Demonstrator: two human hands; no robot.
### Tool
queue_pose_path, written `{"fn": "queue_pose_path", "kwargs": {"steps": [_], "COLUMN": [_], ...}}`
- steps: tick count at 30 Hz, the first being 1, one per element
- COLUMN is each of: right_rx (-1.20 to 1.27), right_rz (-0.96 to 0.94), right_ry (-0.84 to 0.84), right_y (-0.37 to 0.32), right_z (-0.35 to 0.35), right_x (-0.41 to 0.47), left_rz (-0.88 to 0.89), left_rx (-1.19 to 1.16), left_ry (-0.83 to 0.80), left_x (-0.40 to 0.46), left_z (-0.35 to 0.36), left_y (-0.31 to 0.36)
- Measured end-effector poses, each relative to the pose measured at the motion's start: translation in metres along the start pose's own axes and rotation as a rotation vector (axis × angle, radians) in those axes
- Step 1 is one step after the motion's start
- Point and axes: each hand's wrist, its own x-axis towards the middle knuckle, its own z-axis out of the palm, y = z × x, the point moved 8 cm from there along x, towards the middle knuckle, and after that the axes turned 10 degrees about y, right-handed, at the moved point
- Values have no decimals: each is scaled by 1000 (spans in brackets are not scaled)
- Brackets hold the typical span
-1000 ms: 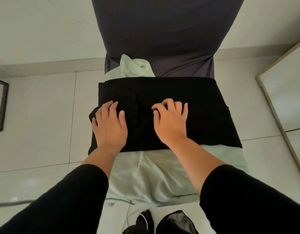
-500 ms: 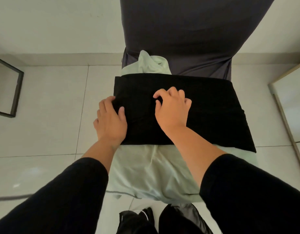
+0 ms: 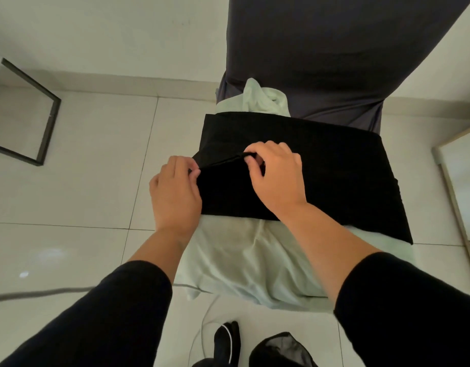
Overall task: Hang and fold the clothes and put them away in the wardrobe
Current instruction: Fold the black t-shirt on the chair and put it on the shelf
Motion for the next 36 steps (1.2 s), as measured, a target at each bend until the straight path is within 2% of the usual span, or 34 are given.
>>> {"fn": "queue_pose_path", "kwargs": {"steps": [3, 4, 5, 6, 8, 9, 11, 13, 15, 18, 20, 22, 25, 27, 29, 31, 32, 33, 35, 36], "right_rx": [-78, -112, -135, -140, -103, -78, -55, -82, -101, -145, -170, -195, -153, 46, 334, 598, 679, 720, 743, 704], "right_rz": [-13, 7, 35, 57, 47, 8, -88, -156, -135, -54, -13, 22, 57, 196, 452, 671, 712, 712, 653, 580], "right_ry": [0, -1, 3, 16, 46, 36, -102, -332, -517, -642, -638, -559, -405, -417, -439, -416, -418, -434, -479, -504], "right_y": [-2, 0, 2, 2, -10, -21, -43, -57, -57, -49, -50, -53, -59, -55, -44, -35, -33, -35, -44, -49], "right_z": [-1, -1, -1, -2, -3, 0, 18, 43, 64, 79, 83, 82, 70, 66, 62, 60, 57, 54, 46, 43], "right_x": [-22, -30, -36, -40, -41, -39, -37, -44, -54, -62, -59, -48, -24, -13, -6, -2, 0, 3, 7, 9], "left_rz": [40, -1, -117, -311, -787, -983, -1227, -1330, -1371, -1490, -1465, -1216, -749, -591, -624, -780, -857, -918, -1042, -1130], "left_rx": [-24, -9, 5, 16, -40, -147, -426, -601, -670, -800, -902, -883, -906, -990, -1037, -873, -769, -730, -930, -1083], "left_ry": [-77, -123, -162, -211, -363, -453, -548, -457, -323, -49, 115, 170, 34, -42, 44, 131, 87, -34, -277, -323], "left_x": [-18, -26, -32, -41, -65, -78, -91, -84, -74, -62, -46, -18, 28, 48, 55, 45, 34, 22, 8, 7], "left_z": [-5, 0, 1, 7, 18, 26, 38, 39, 39, 33, 24, 1, -28, -32, -29, -14, -2, 15, 47, 52], "left_y": [-2, -12, -22, -43, -75, -78, -70, -68, -75, -91, -91, -74, -13, 19, 25, 10, 4, 2, 10, 16]}}
